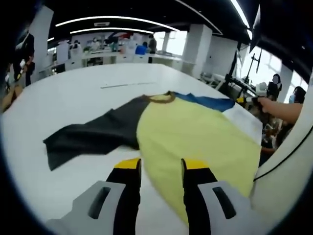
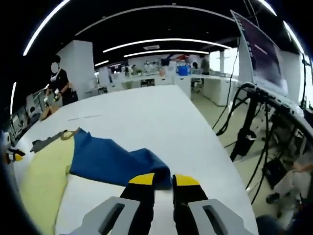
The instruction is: Fold the garment on the visible template until the final outline fits inside the template.
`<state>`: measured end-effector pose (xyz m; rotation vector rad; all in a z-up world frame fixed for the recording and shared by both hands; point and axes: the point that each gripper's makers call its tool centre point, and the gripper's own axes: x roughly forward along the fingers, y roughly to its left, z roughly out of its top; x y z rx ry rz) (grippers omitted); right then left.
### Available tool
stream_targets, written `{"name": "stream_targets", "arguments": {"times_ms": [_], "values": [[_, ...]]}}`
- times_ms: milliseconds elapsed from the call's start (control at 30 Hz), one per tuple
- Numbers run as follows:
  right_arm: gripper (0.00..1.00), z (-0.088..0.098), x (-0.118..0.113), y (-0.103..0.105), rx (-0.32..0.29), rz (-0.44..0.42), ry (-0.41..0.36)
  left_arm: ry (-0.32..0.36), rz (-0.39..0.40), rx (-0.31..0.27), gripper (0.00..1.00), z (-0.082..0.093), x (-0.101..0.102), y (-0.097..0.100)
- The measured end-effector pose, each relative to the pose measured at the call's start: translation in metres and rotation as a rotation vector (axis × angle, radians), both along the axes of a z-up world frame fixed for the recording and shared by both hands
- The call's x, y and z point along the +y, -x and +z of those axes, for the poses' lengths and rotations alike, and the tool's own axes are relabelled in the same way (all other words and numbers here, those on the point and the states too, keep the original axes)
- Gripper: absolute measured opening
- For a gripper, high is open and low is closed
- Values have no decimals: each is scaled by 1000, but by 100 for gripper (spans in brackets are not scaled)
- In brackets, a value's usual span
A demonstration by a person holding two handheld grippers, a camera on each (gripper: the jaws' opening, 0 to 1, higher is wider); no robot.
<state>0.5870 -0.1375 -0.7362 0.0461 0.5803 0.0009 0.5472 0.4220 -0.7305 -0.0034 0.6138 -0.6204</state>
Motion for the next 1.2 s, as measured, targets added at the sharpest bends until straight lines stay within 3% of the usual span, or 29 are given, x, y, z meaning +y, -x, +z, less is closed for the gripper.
{"name": "stream_targets", "arguments": {"times_ms": [67, 333, 400, 533, 733, 900, 933, 1033, 1200], "values": [[9, -10, -9, -7, 35, 25, 33, -4, 8, 6, 30, -2, 2, 0], [6, -26, -5, -17, 97, 80, 90, -7, 26, 16, 29, -3, 6, -1], [0, -28, -6, -19, 103, 91, 85, -8, 28, 17, 29, -3, 6, -1], [0, -25, -7, -22, 116, 109, 98, -14, 29, 15, 28, -3, 6, -1], [0, 5, -23, -39, 66, 101, 182, -25, 29, 15, 28, -3, 5, 0], [0, 68, -17, -57, -153, 165, 340, -27, 24, 3, 28, 0, 1, -2], [0, 67, -14, -55, -147, 182, 350, -27, 23, 1, 28, 0, -1, -2], [0, 36, -10, -38, -27, 232, 354, -27, 21, -2, 28, -1, -3, -3], [0, -24, -11, -3, 153, 228, 225, -29, 13, 6, 27, -4, -6, 0]]}}
